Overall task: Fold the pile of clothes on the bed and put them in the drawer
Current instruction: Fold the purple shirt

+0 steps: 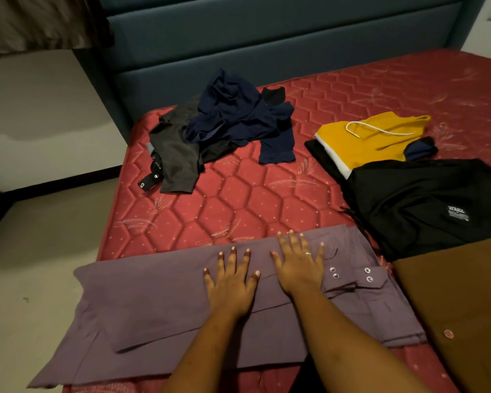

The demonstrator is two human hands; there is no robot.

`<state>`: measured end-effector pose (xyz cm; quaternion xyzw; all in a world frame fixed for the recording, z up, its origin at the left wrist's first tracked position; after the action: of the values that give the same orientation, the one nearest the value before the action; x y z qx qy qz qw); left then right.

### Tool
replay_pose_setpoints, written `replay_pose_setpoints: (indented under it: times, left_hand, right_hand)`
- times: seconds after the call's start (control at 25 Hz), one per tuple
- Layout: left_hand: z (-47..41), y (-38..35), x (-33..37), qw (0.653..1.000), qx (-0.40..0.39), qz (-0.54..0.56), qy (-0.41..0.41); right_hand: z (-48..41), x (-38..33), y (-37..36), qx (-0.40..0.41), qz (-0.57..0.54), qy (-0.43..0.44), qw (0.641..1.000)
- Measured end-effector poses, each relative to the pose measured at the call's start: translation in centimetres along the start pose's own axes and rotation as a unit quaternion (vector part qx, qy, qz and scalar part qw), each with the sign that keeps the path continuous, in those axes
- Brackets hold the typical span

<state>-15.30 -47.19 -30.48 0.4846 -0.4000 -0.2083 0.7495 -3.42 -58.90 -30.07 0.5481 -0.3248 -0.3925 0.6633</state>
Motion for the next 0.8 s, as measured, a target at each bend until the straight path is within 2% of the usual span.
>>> replay_pose_setpoints:
  times: [0.16, 0.28, 0.32, 0.44, 0.56, 0.64, 0.8]
  left_hand:
    - [0.4, 0.4, -0.2, 1.000, 0.003, 0.002, 0.002]
    - [3.4, -0.4, 0.9, 0.998, 0.044, -0.021, -0.034]
    - [4.5, -1.3, 1.5, 0.999, 0.025, -0.011, -0.041]
    - [6.1, -4.4, 3.0, 0.997, -0.015, -0.033, -0.068]
    - [6.9, -4.0, 3.7, 0.995, -0.075, -0.013, -0.061]
    - [6.5, -3.2, 4.0, 0.996, -0.038, 0.003, -0.086]
    - [6.5, -3.5, 3.7, 0.995, -0.061, -0.004, -0.076]
  right_hand:
    - [0.0, 6.3, 0.8, -0.061, -0.041, -0.138, 0.988]
    - [1.8, 10.3, 1.3, -0.114, -0.134, -0.235, 0.956]
    - [2.3, 10.8, 1.4, -0.128, -0.155, -0.253, 0.946]
    - [3.5, 10.7, 1.3, -0.147, -0.191, -0.270, 0.932]
    - [4.6, 11.2, 1.0, -0.134, -0.218, -0.299, 0.919]
    - [5.2, 11.6, 0.8, -0.138, -0.212, -0.315, 0.915]
    - [5.7, 12.1, 1.7, -0.110, -0.194, -0.311, 0.924]
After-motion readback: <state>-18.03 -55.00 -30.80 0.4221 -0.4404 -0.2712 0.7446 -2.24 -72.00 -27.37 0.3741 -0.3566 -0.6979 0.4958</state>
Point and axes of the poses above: each hand's wrist, its own z-axis away from the middle knuckle, its own y-axis out of the back of the hand, x = y × z, the point moved 8 cm from there along -z, towards the middle knuckle, and after that the axes turned 12 degrees about z, right-handed, at the moved point
